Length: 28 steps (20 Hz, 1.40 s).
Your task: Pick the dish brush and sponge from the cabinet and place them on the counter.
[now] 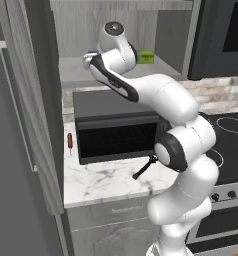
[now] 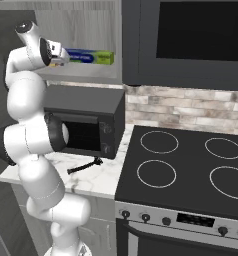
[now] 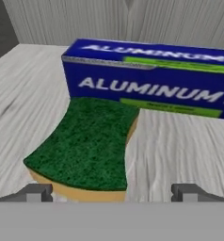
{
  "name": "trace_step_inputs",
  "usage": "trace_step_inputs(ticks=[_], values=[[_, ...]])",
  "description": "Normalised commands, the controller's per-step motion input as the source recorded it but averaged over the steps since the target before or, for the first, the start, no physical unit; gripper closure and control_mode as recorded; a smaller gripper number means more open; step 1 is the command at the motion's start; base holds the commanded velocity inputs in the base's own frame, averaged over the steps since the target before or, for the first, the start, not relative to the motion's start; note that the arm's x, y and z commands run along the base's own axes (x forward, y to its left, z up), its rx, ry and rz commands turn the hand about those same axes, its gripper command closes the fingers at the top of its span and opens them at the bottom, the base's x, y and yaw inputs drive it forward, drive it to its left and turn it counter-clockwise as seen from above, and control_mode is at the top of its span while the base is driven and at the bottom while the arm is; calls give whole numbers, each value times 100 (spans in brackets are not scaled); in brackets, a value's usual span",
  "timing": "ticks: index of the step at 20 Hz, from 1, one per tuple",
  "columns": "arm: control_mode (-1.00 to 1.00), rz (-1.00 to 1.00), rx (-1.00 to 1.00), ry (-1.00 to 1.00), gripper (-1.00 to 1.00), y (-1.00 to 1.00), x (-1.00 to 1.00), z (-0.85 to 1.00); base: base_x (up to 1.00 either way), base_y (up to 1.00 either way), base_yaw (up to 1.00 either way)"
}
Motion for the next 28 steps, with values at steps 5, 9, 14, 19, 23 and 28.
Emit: trace_step_inputs(ticks=[5,9,14,19,23,28], values=[[-100,0,0,2,-100,5,3,36,0,0,0],[-100,0,0,0,-100,1,0,30,0,0,0],[-100,0,-1,-3,-100,0,0,3,0,0,0],[-100,0,-1,-2,-100,0,0,-5,0,0,0],[-100,0,0,0,-100,3,1,-7,0,0,0],[-100,0,0,0,-100,3,9,-16,0,0,0]])
